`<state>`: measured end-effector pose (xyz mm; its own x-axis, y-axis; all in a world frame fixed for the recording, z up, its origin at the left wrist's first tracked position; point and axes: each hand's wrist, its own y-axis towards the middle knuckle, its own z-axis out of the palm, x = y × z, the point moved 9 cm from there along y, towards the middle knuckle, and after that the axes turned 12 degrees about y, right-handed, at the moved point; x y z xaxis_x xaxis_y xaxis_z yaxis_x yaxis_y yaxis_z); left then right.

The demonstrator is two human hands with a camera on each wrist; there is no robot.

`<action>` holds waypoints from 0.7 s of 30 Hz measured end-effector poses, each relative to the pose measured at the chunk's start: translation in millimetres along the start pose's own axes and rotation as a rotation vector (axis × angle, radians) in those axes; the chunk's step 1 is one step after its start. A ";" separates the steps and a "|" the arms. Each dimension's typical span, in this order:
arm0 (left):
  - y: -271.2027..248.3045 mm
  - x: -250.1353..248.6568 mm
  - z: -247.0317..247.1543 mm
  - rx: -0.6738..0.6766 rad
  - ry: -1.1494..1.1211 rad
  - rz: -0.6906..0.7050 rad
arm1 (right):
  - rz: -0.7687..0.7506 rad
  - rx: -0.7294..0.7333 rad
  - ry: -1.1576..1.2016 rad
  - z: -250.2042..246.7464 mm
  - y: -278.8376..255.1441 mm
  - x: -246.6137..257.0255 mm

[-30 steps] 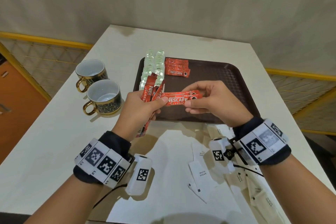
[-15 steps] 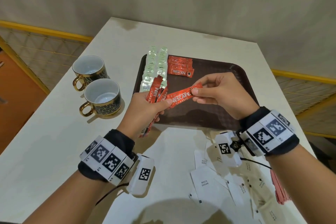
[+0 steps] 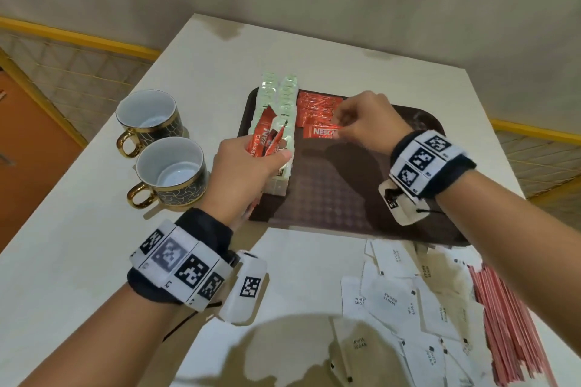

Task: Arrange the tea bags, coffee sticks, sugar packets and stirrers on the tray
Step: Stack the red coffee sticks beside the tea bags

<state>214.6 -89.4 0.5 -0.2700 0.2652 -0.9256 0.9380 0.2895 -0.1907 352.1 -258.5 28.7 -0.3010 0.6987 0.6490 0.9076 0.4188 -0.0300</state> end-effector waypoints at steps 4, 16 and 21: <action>-7.9 5.8 -3.9 0.029 -0.018 -0.044 | 0.045 -0.007 -0.120 17.6 33.0 -24.0; -11.6 11.1 -15.3 0.019 -0.086 -0.055 | -0.007 0.058 -0.393 43.7 55.4 -24.7; -10.8 15.0 -16.9 0.006 -0.078 -0.055 | -0.033 0.047 -0.446 46.0 54.5 -19.8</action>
<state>196.8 -73.1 -5.8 -0.3035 0.1766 -0.9363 0.9235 0.2964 -0.2434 394.0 -222.8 -20.7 -0.4356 0.8619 0.2594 0.8843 0.4636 -0.0555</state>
